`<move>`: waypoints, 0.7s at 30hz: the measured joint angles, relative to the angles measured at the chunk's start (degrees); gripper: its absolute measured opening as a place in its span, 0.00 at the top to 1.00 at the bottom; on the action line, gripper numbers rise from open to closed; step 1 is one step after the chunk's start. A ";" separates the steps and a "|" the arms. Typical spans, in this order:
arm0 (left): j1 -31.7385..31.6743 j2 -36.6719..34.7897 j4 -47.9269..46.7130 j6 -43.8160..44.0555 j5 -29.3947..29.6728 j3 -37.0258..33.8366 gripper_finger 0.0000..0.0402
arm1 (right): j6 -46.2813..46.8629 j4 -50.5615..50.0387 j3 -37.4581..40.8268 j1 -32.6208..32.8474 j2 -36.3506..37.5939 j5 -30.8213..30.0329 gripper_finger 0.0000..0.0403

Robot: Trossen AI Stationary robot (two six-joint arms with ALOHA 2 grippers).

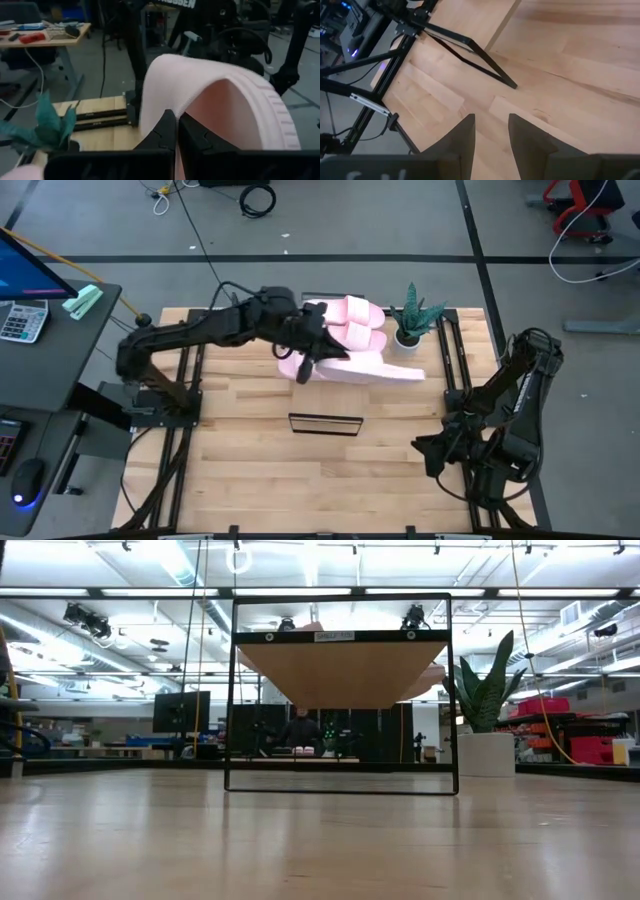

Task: Pick and place slides into the shelf
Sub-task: Put the pink slide on the shelf

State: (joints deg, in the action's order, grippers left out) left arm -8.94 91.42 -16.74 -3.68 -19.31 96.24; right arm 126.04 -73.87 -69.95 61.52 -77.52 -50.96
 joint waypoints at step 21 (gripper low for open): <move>-2.45 -25.74 16.82 -8.21 1.88 -42.18 0.98 | -3.62 0.26 0.00 -8.52 0.00 0.11 0.69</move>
State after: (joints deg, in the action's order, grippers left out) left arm -11.40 65.68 0.08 -11.89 -17.43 54.06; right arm 122.42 -73.61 -69.95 53.01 -77.52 -50.85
